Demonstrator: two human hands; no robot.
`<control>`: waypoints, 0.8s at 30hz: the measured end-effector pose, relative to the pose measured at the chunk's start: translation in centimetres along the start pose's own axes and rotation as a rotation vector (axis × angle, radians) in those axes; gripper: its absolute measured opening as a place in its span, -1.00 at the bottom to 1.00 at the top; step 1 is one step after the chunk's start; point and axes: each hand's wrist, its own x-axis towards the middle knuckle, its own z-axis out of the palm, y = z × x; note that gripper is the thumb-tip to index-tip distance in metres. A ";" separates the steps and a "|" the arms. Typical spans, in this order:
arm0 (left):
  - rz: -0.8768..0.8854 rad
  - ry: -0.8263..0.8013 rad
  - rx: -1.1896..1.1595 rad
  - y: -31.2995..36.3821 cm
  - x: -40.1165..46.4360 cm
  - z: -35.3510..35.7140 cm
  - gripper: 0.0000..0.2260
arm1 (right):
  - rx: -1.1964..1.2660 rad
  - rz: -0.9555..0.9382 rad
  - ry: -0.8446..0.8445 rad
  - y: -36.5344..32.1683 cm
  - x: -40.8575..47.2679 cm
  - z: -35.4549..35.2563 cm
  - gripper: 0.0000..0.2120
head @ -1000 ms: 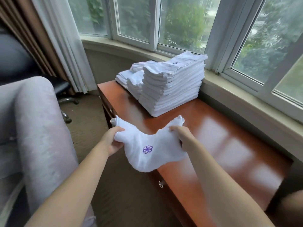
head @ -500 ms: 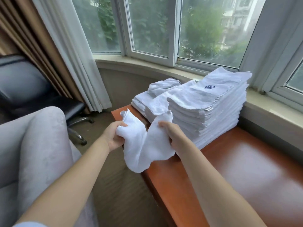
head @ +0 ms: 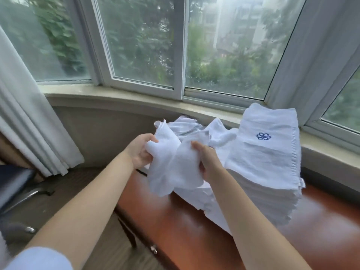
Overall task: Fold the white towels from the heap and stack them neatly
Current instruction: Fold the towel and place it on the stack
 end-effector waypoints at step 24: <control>-0.056 -0.429 0.517 10.6 27.5 11.6 -0.66 | 0.555 -0.444 0.941 -2.2 11.0 2.6 -0.94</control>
